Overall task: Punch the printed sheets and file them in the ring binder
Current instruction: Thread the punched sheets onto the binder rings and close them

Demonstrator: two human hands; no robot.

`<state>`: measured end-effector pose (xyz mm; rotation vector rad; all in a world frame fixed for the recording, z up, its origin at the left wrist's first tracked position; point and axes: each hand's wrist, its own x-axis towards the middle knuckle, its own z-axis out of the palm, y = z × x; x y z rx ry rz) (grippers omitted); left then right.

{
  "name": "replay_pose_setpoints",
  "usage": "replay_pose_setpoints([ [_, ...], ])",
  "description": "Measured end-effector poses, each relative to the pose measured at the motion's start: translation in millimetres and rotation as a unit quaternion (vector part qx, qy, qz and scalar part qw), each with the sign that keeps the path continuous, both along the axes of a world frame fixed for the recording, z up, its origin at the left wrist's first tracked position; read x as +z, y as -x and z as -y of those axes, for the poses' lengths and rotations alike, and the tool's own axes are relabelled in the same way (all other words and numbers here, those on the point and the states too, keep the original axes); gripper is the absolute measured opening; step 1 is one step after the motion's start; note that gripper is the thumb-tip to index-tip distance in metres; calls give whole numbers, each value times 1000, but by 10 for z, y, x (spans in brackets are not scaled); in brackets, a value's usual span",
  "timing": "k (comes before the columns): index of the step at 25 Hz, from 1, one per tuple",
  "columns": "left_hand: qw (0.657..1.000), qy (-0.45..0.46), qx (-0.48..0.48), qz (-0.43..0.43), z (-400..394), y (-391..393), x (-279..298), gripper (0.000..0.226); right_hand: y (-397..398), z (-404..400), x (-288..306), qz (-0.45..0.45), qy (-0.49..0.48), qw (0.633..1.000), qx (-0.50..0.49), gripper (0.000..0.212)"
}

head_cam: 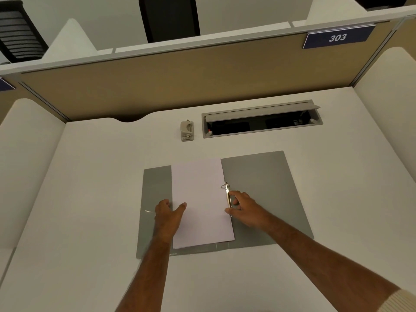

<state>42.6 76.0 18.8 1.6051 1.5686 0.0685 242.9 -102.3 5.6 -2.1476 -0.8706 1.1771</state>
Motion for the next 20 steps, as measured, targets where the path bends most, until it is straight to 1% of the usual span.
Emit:
replay_pose_setpoints([
  [3,1000,-3,1,-8,53,-56,-10,76,-16,-18,-75,-7,11,1000,9,70],
  [9,999,-19,-25,-38,94,-111,8,80,-40,10,-207,4,-5,1000,24,73],
  [16,996,-33,-68,-55,204,-210,39,72,-61,6,-243,6,-12,999,35,74],
  [20,996,-20,-78,-33,281,-326,42,71,-60,16,-197,5,-11,999,42,74],
])
